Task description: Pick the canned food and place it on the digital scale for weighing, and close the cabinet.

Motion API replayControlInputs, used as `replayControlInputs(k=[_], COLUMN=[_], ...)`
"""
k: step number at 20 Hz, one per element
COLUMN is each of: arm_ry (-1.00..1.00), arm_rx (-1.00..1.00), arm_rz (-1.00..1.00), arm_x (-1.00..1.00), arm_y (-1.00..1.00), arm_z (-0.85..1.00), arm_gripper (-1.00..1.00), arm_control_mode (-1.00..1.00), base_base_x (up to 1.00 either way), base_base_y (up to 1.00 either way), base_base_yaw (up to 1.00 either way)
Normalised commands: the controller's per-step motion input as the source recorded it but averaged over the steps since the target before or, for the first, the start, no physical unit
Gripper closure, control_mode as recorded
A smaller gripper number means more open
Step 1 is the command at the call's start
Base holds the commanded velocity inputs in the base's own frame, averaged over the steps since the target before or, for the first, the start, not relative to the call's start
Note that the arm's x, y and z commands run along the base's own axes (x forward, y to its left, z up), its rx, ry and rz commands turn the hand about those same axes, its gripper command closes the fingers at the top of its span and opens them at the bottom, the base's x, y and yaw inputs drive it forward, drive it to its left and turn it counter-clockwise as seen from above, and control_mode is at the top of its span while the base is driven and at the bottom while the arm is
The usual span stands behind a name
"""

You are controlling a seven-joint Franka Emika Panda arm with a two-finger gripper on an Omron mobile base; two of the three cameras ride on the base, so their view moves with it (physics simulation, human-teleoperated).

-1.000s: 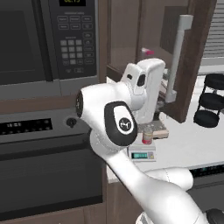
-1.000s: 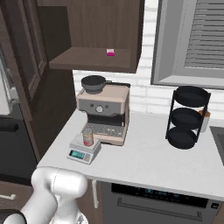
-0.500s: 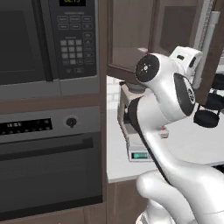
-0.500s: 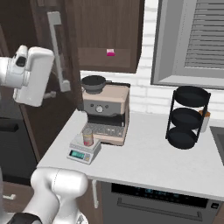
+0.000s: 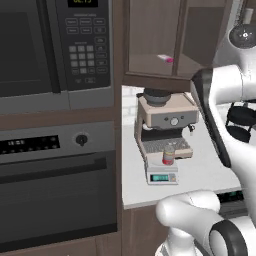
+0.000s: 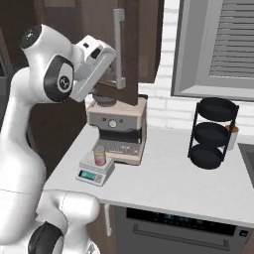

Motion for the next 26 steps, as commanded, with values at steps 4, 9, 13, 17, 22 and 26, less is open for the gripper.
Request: replayControlInputs(k=[4, 9, 13, 17, 22, 26], arm_ry=[0.12, 0.10, 0.10, 0.07, 0.02, -0.39], arm_rx=[0.28, 0.23, 0.17, 0.11, 0.02, -0.16], arm_rz=[0.38, 0.37, 0.34, 0.28, 0.14, -0.04], arm_x=[1.00, 1.00, 1.00, 1.00, 1.00, 0.59], arm_y=[-0.94, -0.84, -0.75, -0.57, -0.23, 0.01], arm_z=[0.00, -0.15, -0.31, -0.43, -0.64, -0.95], arm_gripper=[-1.00, -1.00, -1.00, -1.00, -1.00, -1.00], arm_control_mode=[-1.00, -1.00, -1.00, -1.00, -1.00, -1.00], base_base_x=[0.00, 0.00, 0.00, 0.00, 0.00, 0.00], base_base_y=[0.00, 0.00, 0.00, 0.00, 0.00, 0.00], base_base_yaw=[0.00, 0.00, 0.00, 0.00, 0.00, 0.00])
